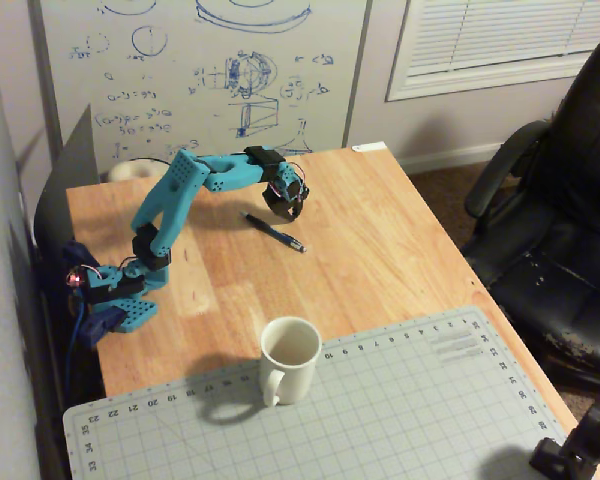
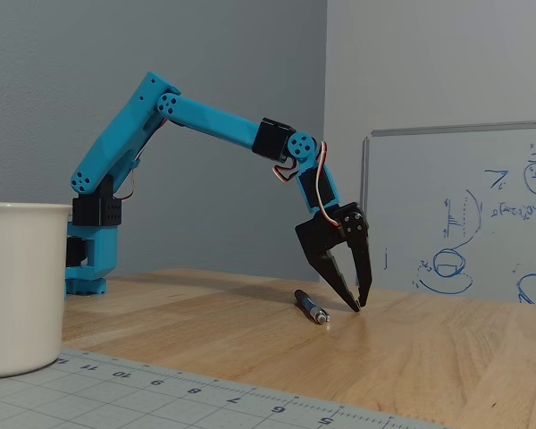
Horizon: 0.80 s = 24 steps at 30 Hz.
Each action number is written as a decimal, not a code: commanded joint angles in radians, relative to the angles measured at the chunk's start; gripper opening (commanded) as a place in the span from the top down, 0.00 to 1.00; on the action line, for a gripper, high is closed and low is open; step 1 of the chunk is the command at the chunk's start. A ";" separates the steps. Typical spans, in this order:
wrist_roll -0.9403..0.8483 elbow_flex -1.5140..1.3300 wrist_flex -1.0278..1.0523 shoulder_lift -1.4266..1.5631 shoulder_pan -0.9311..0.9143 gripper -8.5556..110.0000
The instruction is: Touch the pen.
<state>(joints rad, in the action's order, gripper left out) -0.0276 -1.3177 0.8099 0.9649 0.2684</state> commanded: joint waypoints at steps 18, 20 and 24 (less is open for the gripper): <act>0.012 -0.295 0.018 0.408 0.025 0.92; 0.012 -0.336 0.018 0.465 0.040 0.92; 0.012 -0.379 0.017 0.554 0.052 0.92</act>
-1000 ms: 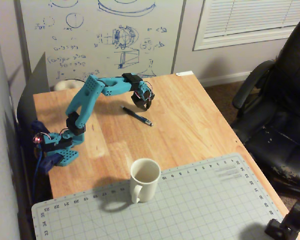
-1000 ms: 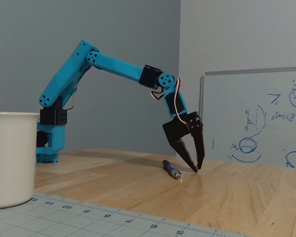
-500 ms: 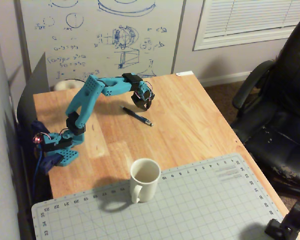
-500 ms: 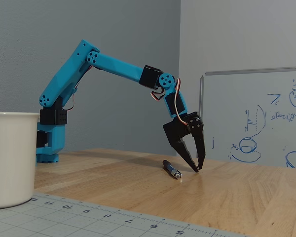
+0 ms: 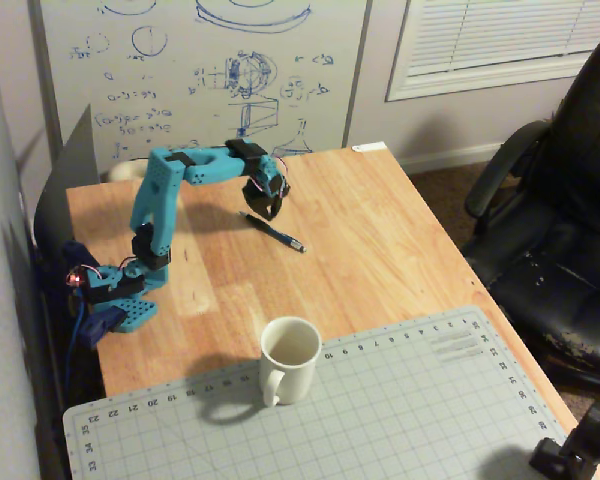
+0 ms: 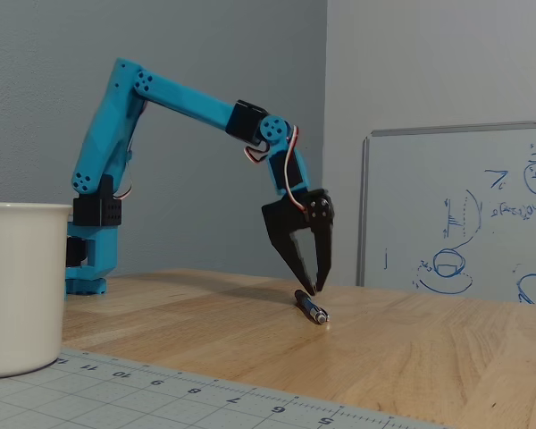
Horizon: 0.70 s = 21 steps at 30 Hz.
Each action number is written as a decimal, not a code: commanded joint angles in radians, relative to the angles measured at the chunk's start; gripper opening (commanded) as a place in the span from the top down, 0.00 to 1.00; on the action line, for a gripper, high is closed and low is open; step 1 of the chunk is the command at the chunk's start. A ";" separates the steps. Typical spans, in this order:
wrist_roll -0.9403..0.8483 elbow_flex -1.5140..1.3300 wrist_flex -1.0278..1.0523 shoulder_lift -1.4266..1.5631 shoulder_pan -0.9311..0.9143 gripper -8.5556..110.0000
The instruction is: Touch the pen.
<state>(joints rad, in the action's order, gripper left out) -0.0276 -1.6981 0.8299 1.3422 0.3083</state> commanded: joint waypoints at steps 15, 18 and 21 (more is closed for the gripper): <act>0.012 -0.115 -0.003 0.370 0.012 0.92; 0.012 -0.120 -0.003 0.370 0.012 0.92; 0.012 -0.120 -0.005 0.344 0.012 0.92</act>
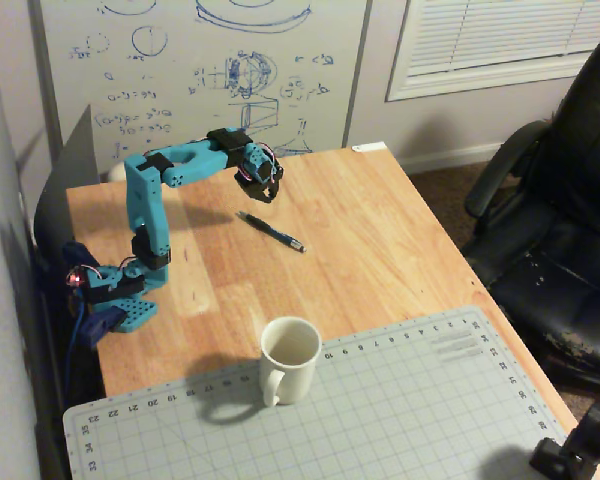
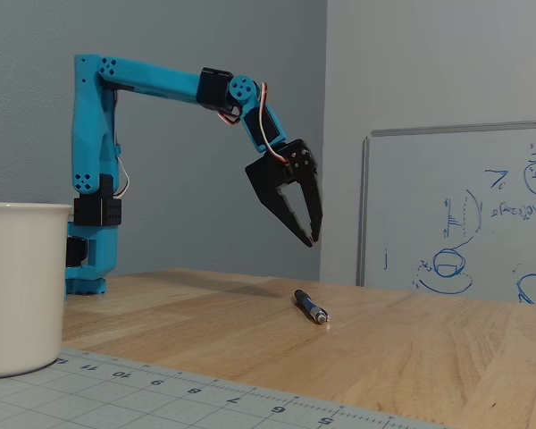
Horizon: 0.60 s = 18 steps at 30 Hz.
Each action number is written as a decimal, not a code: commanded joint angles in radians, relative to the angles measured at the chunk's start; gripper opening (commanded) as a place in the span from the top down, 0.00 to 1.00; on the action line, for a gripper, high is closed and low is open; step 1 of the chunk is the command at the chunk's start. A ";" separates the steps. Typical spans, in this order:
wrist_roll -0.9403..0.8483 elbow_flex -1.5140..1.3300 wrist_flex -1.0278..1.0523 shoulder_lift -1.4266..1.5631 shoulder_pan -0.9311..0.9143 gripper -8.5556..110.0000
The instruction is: Touch the pen.
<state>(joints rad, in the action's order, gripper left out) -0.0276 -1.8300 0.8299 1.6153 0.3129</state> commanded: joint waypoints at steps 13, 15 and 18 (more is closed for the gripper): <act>0.012 0.011 -0.005 -0.048 0.006 0.92; 0.012 0.011 -0.005 -0.046 0.006 0.92; 0.012 0.014 -0.005 -0.043 0.006 0.92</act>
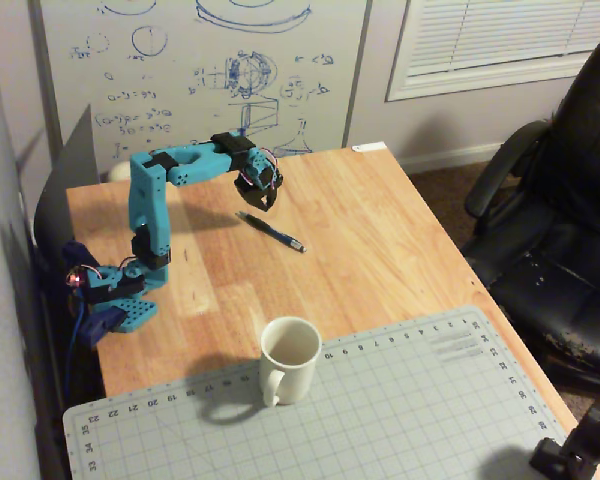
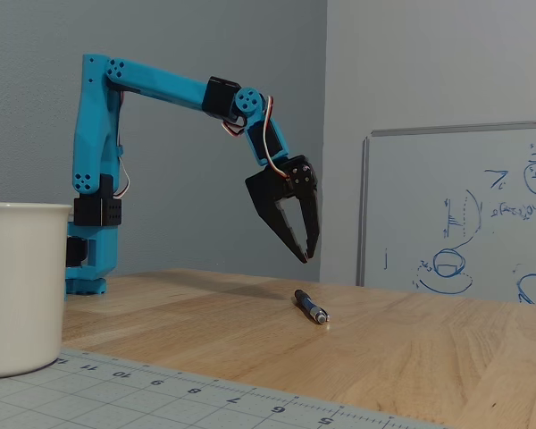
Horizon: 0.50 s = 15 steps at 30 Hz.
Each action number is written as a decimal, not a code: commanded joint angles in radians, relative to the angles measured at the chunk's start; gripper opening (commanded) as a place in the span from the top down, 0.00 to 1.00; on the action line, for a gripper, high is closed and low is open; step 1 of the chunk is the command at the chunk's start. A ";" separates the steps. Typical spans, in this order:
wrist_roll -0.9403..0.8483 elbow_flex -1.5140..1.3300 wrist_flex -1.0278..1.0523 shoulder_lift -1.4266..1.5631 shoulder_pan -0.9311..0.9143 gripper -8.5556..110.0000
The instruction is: Touch the pen.
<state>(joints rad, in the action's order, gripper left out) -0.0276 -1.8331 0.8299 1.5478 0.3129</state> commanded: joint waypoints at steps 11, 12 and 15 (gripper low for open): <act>0.012 -0.014 -0.005 0.143 0.005 0.92; 0.012 -0.018 -0.005 0.129 0.003 0.92; 0.012 -0.018 -0.005 0.083 -0.002 0.92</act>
<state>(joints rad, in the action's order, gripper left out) -0.0276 -1.8669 0.8299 1.6030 0.3129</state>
